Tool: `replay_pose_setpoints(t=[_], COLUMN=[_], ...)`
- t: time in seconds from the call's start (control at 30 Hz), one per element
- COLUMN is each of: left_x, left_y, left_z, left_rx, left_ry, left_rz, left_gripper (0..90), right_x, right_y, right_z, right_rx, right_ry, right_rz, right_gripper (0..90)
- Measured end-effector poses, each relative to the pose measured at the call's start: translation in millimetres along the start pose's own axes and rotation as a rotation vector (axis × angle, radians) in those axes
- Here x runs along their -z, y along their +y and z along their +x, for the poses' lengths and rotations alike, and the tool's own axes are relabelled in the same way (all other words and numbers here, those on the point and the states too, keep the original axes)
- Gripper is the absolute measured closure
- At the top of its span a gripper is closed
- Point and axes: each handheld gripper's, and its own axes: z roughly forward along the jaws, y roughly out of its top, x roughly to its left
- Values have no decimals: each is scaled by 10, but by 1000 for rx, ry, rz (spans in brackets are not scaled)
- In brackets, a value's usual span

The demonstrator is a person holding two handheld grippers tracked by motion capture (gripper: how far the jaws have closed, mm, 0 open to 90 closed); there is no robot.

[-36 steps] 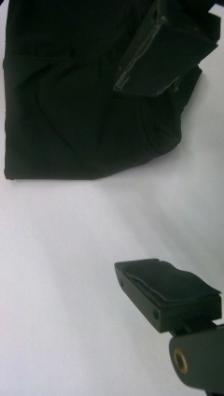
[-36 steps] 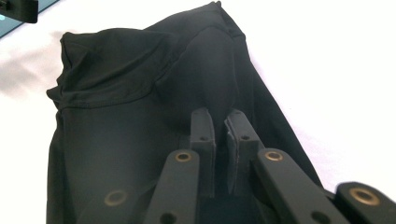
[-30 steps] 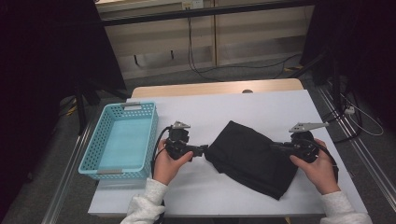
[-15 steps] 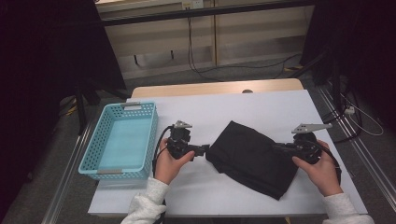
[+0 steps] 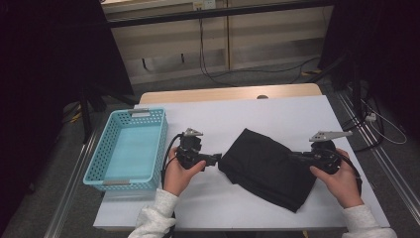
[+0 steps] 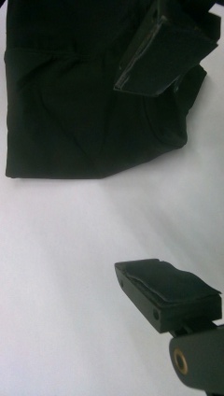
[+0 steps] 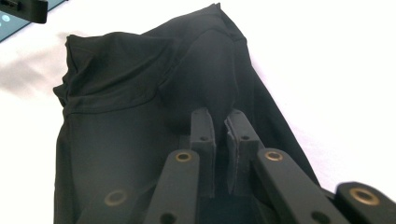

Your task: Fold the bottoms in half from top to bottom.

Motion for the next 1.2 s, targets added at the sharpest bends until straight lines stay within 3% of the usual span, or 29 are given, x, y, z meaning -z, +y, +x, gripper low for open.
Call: replay_pose_setpoints(t=[0.57,1.0,1.07,1.2], left_x=[-38,-102,-115,-132], left_y=[12,62,64,72], left_z=[-26,-91,-95,-109], left_rx=[-3,-17,-23,-25], left_ry=[-3,-22,-25,-29], left_rz=[5,7,8,11], left_gripper=[113,113,113,113], right_x=[107,215,268,308], right_y=[9,-110,-144,-160], right_z=[-5,-56,-84,-84], right_rx=[-3,-24,-44,-38], right_ry=[1,-37,-33,-42], right_rz=[-21,24,16,19], right_gripper=[832,832,832,832])
